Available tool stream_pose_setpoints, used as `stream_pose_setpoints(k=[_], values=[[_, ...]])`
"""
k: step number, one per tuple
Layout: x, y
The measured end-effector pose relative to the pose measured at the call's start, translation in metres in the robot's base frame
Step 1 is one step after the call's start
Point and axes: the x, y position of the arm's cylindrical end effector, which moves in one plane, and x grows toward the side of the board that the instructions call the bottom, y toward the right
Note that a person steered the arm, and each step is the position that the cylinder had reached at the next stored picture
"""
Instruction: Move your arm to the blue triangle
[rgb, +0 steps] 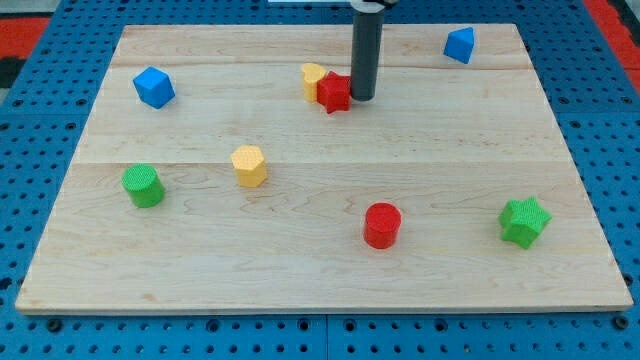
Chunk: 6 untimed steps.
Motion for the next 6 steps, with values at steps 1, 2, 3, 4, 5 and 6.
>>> stream_pose_setpoints(k=[1,2,3,4,5,6], values=[[0.000,0.071],[-0.010,0.159],[-0.065,0.179],[-0.100,0.176],[-0.113,0.167],[-0.113,0.134]])
